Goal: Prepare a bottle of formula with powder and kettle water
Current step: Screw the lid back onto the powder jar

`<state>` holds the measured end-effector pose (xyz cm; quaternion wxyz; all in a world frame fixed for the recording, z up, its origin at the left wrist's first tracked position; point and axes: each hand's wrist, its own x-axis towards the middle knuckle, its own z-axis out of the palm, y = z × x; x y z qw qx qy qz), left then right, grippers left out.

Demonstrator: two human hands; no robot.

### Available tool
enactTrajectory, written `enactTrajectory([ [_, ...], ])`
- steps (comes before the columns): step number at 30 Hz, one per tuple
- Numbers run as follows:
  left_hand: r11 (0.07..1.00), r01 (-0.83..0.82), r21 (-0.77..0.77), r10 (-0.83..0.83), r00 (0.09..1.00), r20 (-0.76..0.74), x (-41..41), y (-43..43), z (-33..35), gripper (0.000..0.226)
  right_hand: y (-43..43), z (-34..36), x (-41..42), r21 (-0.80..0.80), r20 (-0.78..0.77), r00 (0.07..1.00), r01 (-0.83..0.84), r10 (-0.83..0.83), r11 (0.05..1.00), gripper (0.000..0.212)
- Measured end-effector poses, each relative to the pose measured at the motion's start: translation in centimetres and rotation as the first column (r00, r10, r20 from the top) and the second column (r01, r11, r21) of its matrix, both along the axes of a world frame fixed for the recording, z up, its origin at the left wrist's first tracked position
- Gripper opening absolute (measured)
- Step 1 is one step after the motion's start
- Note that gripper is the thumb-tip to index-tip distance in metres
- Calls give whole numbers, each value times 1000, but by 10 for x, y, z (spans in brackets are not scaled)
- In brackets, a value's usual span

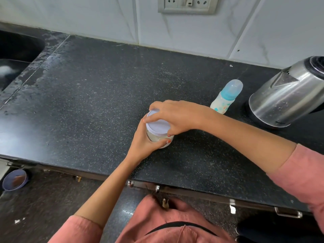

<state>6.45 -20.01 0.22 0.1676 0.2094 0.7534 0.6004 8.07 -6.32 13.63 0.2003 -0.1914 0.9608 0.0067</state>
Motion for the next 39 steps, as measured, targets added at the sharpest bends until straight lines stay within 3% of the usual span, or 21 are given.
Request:
enactTrajectory([
  [6, 1000, -12, 29, 11, 1000, 8, 0, 1, 1, 81, -13, -11, 0, 79, -223, 952, 234, -211, 969, 72],
  [8, 1000, -11, 29, 11, 1000, 8, 1, 1, 1, 82, -12, -12, -1, 93, -228, 942, 272, -245, 958, 80],
  [10, 1000, -9, 21, 9, 1000, 3, 0, 1, 1, 84, -7, -7, -4, 40, -90, 969, 235, -231, 971, 83],
  [14, 1000, 0, 3, 0, 1000, -27, 0, 1, -1, 84, 5, 5, -10, 15, 158, 987, -12, 10, 1000, 92],
  [18, 1000, -3, -11, 3, 999, -32, 0, 0, 0, 80, 3, 1, -7, -5, 75, 993, -91, 91, 996, 72],
  [23, 999, -6, 35, 7, 1000, -16, 0, 2, -1, 84, -6, -8, -4, 29, -99, 991, 94, -90, 995, 70],
  [27, 999, -13, 43, 13, 1000, -2, 1, 2, 1, 81, -18, -19, 3, -17, -235, 929, 290, -286, 957, 64],
  [29, 999, -13, 42, 14, 1000, -13, 2, 2, 2, 79, -19, -21, 4, -15, -215, 917, 341, -336, 940, 72],
  [31, 999, -14, 32, 15, 1000, -23, 1, 1, 4, 80, -13, -17, 0, -18, -67, 952, 297, -297, 955, 82],
  [34, 1000, -6, 17, 6, 1000, -30, 1, 1, 3, 79, 0, -5, -8, 20, 104, 993, 46, -48, 999, 93],
  [36, 1000, -13, 3, 13, 1000, -24, 2, 1, 3, 79, 2, -2, -9, -12, 109, 994, -24, 25, 1000, 82],
  [39, 1000, -23, -12, 23, 999, -26, 1, 1, 2, 79, -3, -2, -6, -26, 40, 999, 8, -7, 1000, 72],
])
